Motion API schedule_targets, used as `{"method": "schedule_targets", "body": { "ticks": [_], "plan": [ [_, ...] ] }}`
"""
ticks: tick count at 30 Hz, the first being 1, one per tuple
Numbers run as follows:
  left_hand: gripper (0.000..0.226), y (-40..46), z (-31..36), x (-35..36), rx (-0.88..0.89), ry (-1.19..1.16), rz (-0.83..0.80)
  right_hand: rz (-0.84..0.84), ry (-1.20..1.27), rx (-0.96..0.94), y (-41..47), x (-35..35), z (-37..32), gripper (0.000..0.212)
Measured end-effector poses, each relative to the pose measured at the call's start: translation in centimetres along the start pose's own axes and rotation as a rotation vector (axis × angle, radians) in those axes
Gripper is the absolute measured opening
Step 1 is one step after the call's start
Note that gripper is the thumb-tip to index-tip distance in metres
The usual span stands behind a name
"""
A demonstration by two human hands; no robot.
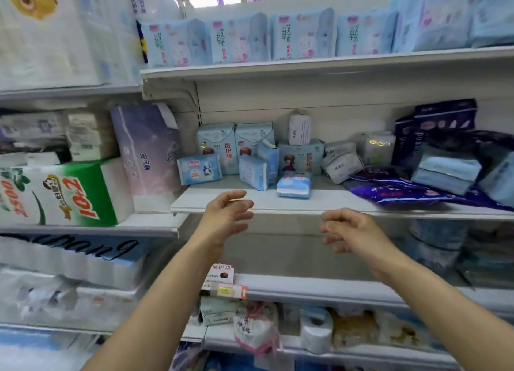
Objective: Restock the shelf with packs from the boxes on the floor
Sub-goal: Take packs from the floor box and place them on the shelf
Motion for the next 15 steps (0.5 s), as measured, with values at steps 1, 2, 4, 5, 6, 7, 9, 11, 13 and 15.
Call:
{"method": "schedule_targets", "body": {
  "ticks": [1,2,4,5,6,7,9,11,13,15],
  "plan": [
    [0.025,1.1,0.4,0.1,0.021,0.021,0.006,-0.007,-0.007,-0.02,0.9,0.2,-0.5,0.014],
    [0.026,2.3,0.7,0.3,0.043,0.036,0.009,-0.013,-0.014,-0.041,2.0,0.5,-0.9,0.014],
    [0.033,4.8,1.2,0.8,0.079,0.069,0.007,-0.019,-0.039,-0.079,4.3,1.2,-1.7,0.014],
    [0.037,6.3,1.4,1.1,0.099,0.104,0.005,-0.018,-0.068,-0.101,5.7,1.6,-2.0,0.015],
    [0.04,7.9,1.5,1.4,0.123,0.149,0.002,-0.013,-0.109,-0.132,7.0,2.1,-2.4,0.017],
    [0.043,9.1,1.6,1.7,0.153,0.204,0.0,-0.001,-0.17,-0.173,8.2,2.5,-2.7,0.021],
    [0.054,11.7,1.9,2.3,0.22,0.325,-0.007,0.023,-0.36,-0.273,10.7,3.6,-3.4,0.033],
    [0.065,14.5,2.1,2.9,0.274,0.457,-0.036,0.006,-0.555,-0.344,13.0,5.2,-3.9,0.047],
    [0.07,16.9,2.3,3.6,0.323,0.601,-0.073,-0.039,-0.716,-0.377,14.8,6.6,-4.1,0.061],
    [0.073,19.4,2.6,4.6,0.403,0.759,-0.101,-0.079,-0.851,-0.364,16.6,7.8,-4.1,0.073]
  ]
}}
Point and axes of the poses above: each hand's wrist, its own y-axis towards the middle knuckle, its own x-axis out of the palm, z = x × y, the point moved 5 cm from there along y, towards the middle knuckle, and after that the axes turned 9 degrees about z, right-handed, at the moved point
